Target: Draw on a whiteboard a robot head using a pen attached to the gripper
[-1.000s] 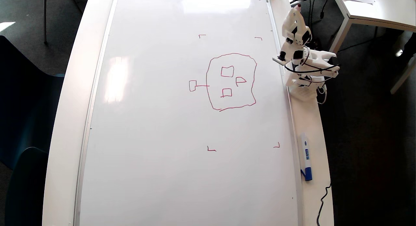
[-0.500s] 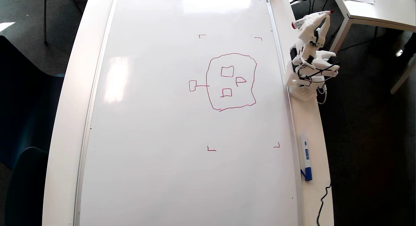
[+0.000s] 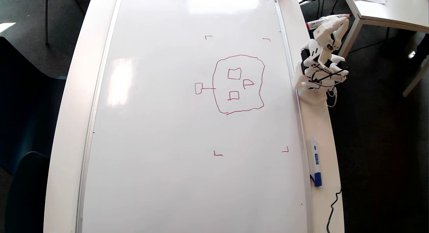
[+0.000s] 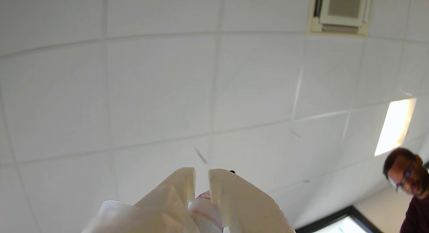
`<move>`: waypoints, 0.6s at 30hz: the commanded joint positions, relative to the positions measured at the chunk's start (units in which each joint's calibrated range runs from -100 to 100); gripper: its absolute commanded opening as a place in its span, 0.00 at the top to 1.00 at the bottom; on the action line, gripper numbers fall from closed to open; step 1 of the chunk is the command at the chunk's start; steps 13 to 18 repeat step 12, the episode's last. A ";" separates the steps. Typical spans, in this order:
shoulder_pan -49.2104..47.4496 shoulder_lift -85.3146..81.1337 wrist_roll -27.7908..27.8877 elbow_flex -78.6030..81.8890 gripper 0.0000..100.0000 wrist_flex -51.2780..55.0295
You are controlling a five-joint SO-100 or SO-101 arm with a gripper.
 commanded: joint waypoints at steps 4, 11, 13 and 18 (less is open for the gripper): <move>-0.05 -0.27 0.01 0.37 0.99 -0.75; -0.05 -0.18 0.01 0.37 0.99 -0.75; -0.05 -0.18 0.01 0.37 0.99 -0.75; -0.05 -0.18 0.01 0.37 0.99 -0.75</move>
